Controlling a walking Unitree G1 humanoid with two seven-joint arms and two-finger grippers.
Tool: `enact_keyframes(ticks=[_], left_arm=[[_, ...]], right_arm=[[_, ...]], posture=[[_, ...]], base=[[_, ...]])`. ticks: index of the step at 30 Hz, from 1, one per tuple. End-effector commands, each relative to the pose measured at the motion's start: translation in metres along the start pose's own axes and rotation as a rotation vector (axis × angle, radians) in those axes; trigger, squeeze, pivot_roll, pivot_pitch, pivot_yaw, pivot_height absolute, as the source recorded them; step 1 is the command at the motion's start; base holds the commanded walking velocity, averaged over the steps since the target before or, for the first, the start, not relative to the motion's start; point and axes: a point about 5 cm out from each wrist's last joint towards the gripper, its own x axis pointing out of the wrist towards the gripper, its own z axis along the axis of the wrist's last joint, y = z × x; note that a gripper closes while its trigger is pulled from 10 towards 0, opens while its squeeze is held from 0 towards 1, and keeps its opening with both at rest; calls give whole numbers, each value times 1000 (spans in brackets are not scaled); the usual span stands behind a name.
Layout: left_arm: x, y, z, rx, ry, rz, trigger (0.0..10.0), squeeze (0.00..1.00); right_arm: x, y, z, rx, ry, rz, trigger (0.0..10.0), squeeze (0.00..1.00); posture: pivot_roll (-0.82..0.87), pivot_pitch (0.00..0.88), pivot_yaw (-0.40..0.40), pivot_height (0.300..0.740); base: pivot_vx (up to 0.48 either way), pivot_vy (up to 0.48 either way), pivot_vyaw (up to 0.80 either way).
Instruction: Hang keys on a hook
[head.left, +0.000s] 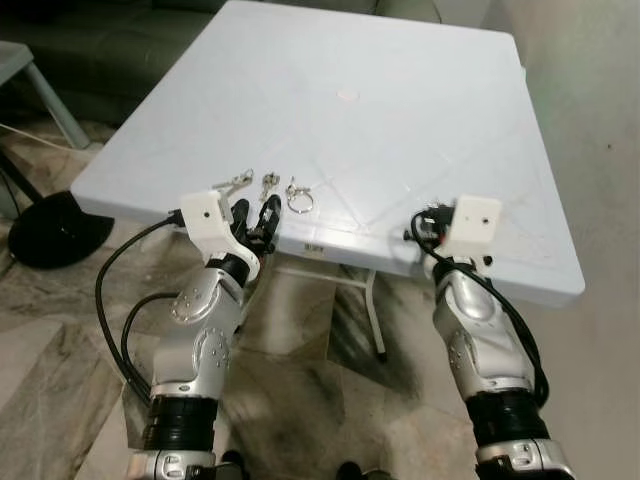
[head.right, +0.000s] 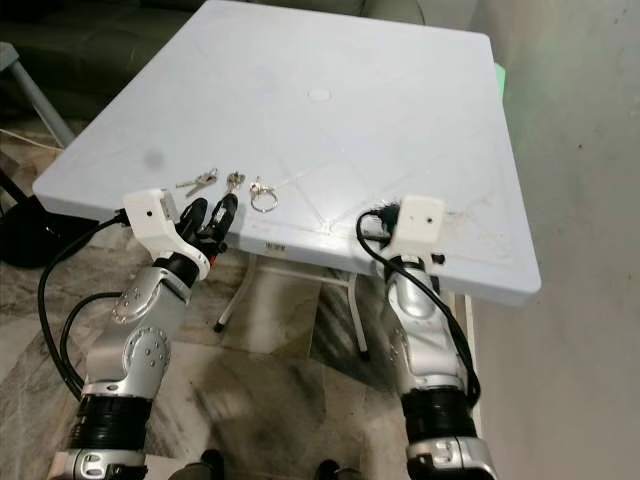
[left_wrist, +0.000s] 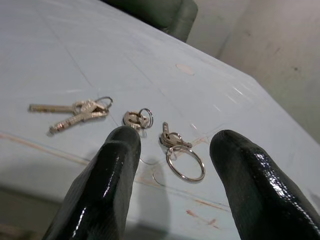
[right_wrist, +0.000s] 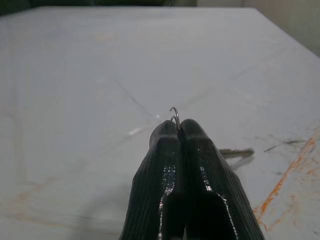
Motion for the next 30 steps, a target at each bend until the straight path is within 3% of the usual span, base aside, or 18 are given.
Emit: enact_keyframes(ticks=[1,9,13,21,30], left_arm=[[-2,2,-5,29,18,4,10000,0],[-9,1,-6,63,24,-35,10000,0],[-20,9,-5,4,0,-37,10000,0],[-42,23,-20,51,42,-22,10000,0],[-48,33,-25,42,70,15,10000,0]], right_arm=[[-2,2,10,48,-27,-8,10000,0],[-20,5,30,112,-169,141,10000,0],[-33,-9,34,104,-221,139,10000,0],[-62,-42,16,24,-180,104,10000,0],[-67,-55,8,-9,-139,51,10000,0]], posture=[[102,140,-36,740],[99,143,-27,740],[87,141,-19,740],[65,134,-8,740],[50,138,-1,740]], base=[[0,0,0],[0,0,0],[0,0,0],[0,0,0],[0,0,0]])
